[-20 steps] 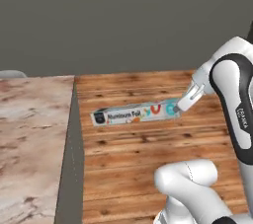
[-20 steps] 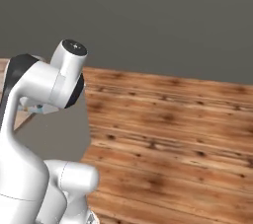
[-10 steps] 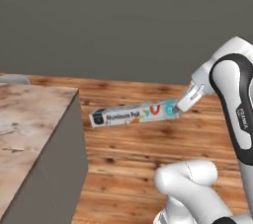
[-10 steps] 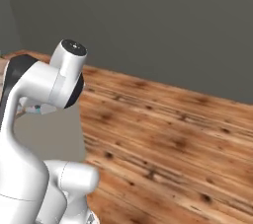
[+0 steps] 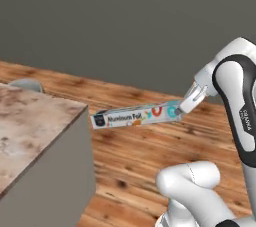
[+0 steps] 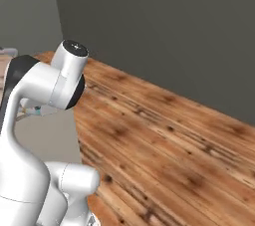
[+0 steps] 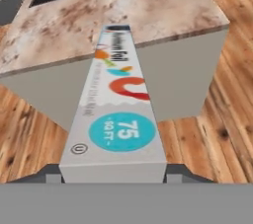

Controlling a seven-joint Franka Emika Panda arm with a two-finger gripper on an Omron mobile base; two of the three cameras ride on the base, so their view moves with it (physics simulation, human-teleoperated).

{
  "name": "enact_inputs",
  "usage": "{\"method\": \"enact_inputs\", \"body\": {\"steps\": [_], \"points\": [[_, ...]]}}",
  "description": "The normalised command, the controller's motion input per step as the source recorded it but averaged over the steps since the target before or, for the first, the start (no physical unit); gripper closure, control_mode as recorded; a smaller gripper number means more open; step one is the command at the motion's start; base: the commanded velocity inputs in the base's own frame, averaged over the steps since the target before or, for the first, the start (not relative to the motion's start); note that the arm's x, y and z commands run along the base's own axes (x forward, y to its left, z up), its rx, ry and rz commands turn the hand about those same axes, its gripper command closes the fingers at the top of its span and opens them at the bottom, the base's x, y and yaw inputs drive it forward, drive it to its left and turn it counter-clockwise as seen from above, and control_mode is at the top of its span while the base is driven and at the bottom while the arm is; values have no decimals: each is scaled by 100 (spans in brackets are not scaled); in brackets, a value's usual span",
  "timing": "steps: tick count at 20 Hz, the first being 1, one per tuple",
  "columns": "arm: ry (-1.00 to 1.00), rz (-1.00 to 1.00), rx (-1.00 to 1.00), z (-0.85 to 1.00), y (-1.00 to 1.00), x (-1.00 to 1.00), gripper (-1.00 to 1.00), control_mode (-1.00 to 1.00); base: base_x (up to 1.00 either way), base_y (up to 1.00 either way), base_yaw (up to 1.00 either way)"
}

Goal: Retrieve the tupperware and aluminum foil from the cabinet and place them on the dining counter near the plate with cucumber and kebab skewer to prepare for storing leftovers.

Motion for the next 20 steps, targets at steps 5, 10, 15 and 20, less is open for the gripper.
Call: {"method": "enact_inputs", "body": {"steps": [5, 10, 15, 20], "points": [[0, 0, 0, 0, 0, 0, 100, 100, 100, -71, 49], [0, 0, 0, 0, 0, 0, 100, 100, 100, -73, 49], [0, 0, 0, 0, 0, 0, 100, 100, 100, -74, 49], [0, 0, 0, 0, 0, 0, 100, 100, 100, -72, 49]]}}
